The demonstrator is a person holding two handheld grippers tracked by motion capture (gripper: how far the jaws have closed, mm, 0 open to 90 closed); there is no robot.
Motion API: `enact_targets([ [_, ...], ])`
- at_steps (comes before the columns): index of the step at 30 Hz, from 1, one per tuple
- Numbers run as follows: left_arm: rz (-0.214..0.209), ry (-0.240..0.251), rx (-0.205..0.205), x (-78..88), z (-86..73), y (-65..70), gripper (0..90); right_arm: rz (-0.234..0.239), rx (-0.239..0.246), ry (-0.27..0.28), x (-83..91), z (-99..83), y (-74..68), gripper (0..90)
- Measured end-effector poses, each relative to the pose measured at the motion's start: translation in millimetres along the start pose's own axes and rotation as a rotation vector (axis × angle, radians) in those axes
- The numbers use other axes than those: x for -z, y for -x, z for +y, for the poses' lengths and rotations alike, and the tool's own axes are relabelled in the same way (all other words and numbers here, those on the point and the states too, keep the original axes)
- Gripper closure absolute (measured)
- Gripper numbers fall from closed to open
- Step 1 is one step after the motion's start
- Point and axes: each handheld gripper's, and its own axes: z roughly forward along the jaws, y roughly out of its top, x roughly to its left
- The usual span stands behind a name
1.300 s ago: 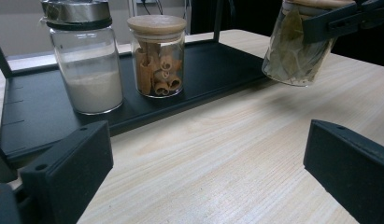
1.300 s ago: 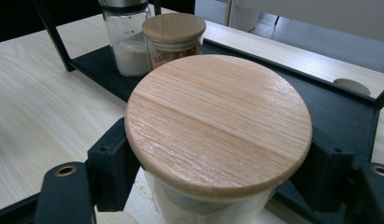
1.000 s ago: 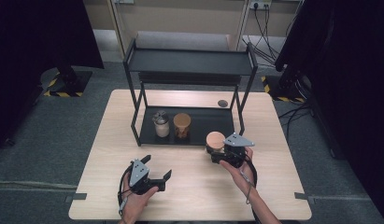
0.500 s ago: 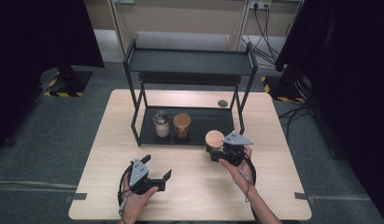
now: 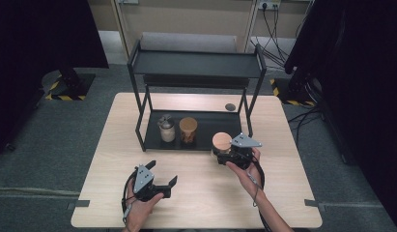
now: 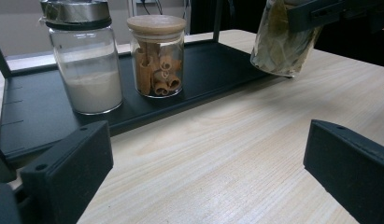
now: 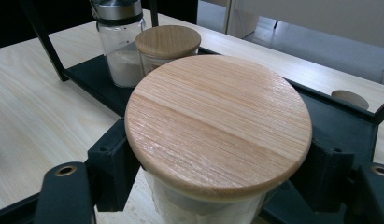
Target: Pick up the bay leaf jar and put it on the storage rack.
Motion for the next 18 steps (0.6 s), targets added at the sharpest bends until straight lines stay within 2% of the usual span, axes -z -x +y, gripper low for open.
enact_targets([
  [18, -0.001, -0.002, 0.003, -0.1, -0.1, -0.4, 1.0, 0.01, -0.002, -0.001, -13.9, 9.4, 0.9, 26.3],
])
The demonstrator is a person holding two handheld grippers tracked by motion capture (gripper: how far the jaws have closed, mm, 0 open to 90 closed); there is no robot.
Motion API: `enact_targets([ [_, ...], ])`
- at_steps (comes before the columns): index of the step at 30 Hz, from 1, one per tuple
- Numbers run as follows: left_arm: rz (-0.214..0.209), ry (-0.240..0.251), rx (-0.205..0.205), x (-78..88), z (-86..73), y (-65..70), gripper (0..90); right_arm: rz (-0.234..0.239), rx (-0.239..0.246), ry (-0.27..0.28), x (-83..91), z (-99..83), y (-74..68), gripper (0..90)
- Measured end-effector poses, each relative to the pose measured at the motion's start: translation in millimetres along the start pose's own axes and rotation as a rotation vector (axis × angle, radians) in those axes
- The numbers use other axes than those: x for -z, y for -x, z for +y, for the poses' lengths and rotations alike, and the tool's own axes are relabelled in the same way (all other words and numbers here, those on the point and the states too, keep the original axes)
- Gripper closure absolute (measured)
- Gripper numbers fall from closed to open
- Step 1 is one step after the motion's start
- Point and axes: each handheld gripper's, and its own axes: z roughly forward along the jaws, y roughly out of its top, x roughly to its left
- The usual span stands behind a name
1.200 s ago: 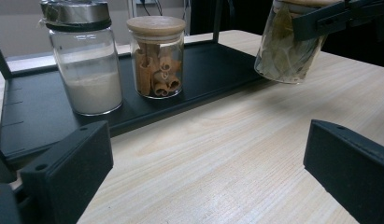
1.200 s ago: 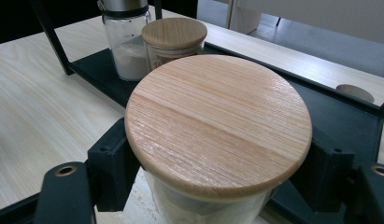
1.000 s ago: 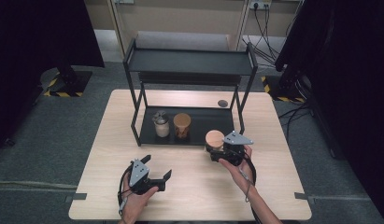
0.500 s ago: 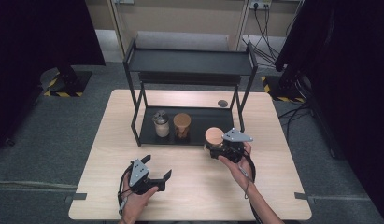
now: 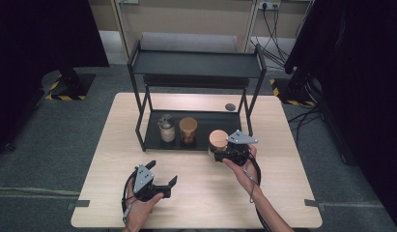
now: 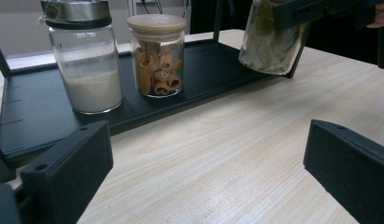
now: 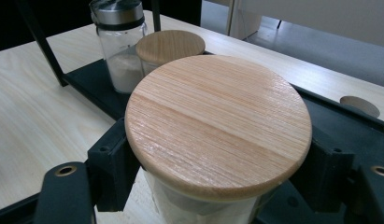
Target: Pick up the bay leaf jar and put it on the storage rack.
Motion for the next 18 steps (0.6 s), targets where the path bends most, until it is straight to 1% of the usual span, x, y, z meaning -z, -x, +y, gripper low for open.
enact_targets([
  [8, 0.001, 0.002, 0.0, 0.4, 0.1, -0.3, 1.1, 0.0, 0.003, 0.002, -5.6, 5.3, 0.4, 26.3],
  [18, 0.002, 0.004, 0.0, 0.8, 0.2, -0.4, 1.1, -0.012, 0.004, 0.001, -11.5, 12.3, 1.0, 26.3],
])
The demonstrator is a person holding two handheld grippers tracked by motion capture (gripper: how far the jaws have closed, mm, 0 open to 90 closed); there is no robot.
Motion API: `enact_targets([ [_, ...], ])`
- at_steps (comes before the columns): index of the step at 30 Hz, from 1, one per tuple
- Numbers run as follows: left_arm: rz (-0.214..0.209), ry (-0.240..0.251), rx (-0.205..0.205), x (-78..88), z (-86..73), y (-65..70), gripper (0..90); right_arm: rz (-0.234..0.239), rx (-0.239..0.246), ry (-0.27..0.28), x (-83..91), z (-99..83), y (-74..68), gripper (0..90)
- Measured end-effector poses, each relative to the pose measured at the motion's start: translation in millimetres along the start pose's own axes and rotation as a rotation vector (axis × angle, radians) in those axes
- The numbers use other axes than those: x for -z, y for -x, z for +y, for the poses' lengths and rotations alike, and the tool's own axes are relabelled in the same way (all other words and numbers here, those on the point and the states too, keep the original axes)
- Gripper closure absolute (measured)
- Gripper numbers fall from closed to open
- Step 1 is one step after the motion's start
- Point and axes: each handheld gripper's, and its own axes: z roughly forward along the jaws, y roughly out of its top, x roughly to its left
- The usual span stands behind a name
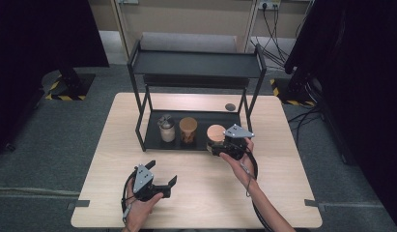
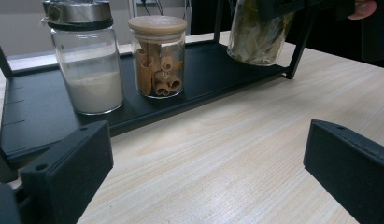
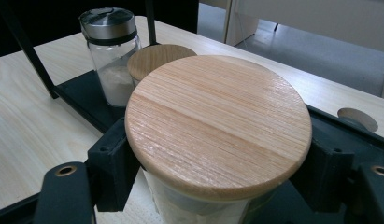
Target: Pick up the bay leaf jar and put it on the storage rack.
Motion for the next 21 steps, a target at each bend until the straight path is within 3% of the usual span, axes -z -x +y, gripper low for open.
enact_targets([
  [21, 0.003, 0.003, 0.001, 0.5, 0.0, -0.1, 1.1, -0.034, -0.021, -0.024, -19.7, 4.9, 6.1, 26.3],
])
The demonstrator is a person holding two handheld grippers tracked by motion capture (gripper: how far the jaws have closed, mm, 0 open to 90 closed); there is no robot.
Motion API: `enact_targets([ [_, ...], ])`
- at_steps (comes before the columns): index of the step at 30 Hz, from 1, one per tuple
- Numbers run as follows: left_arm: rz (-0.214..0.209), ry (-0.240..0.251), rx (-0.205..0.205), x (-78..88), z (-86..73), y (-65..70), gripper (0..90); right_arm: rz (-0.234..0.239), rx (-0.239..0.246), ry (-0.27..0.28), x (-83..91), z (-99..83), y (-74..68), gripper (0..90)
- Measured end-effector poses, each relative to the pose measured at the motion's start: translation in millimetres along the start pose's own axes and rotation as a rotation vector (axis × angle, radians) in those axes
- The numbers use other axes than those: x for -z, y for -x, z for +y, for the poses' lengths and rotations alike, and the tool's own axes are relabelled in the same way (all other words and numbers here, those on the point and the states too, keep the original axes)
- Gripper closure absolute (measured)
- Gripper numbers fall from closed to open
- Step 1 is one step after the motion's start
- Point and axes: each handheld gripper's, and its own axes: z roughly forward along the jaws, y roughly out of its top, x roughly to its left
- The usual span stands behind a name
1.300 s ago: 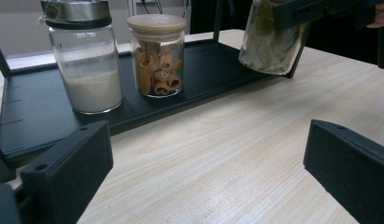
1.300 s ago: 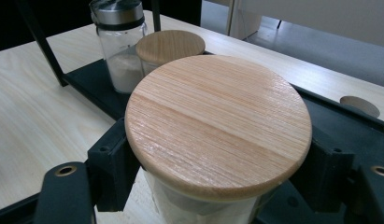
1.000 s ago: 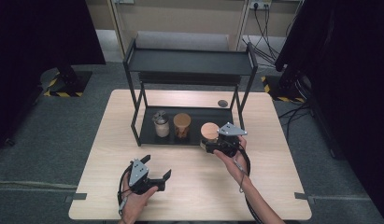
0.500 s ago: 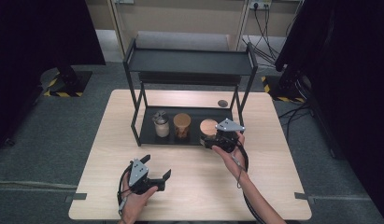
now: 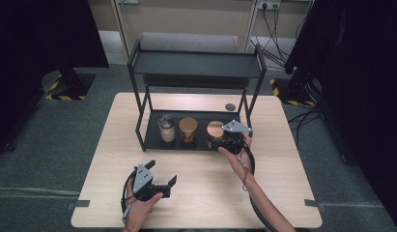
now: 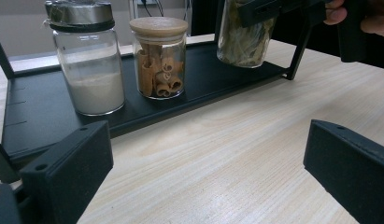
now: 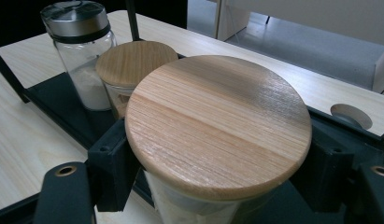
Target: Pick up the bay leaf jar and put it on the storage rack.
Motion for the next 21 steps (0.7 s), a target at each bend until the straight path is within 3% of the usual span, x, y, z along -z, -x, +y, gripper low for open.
enact_targets([
  [21, -0.001, 0.0, -0.001, 0.0, 0.0, -0.1, 1.1, -0.033, -0.03, -0.019, -26.8, -1.1, 1.0, 26.3],
])
